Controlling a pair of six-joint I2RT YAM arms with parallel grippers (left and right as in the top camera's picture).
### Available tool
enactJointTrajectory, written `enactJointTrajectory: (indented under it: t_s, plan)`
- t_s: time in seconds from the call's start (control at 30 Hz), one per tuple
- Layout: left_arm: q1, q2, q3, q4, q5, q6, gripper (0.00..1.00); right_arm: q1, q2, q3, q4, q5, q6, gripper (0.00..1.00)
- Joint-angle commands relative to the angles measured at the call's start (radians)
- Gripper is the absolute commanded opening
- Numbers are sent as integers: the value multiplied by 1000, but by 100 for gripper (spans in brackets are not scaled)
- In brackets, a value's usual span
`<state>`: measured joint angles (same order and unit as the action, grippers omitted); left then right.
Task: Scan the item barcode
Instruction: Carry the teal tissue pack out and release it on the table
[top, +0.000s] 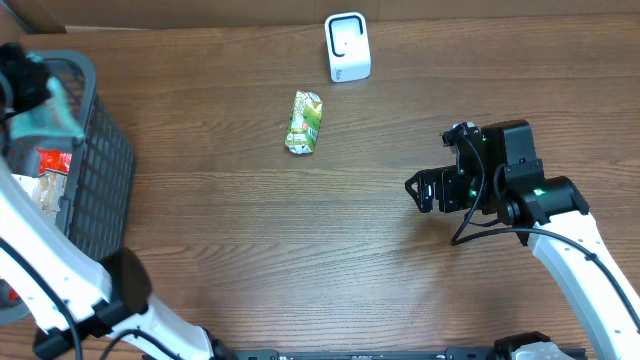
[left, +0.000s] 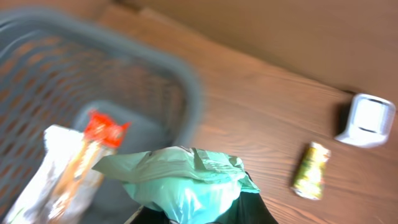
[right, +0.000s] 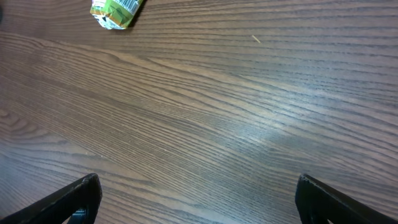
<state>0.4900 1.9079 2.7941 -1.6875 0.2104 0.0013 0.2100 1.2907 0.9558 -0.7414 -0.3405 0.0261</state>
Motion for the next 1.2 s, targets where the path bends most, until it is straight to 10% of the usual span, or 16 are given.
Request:
enactJointTrajectory:
  t_s: [0.0, 0.3, 0.8, 1.07, 1.17]
  plan:
    - [-116, -38, -45, -2, 28, -40, 4, -3, 0, 27, 6, -2, -1, 100]
    - [-454, -23, -415, 74, 26, -169, 4, -3, 0, 27, 6, -1, -1, 100]
    - [-883, -15, -1212, 851, 24, -490, 6, -3, 0, 27, 6, -1, -1, 100]
    - [-928, -19, -1280, 902, 20, -467, 77, -3, 0, 27, 6, -1, -1, 100]
    - [-900, -25, -1218, 835, 24, -435, 87, -3, 0, 27, 6, -1, -1, 100]
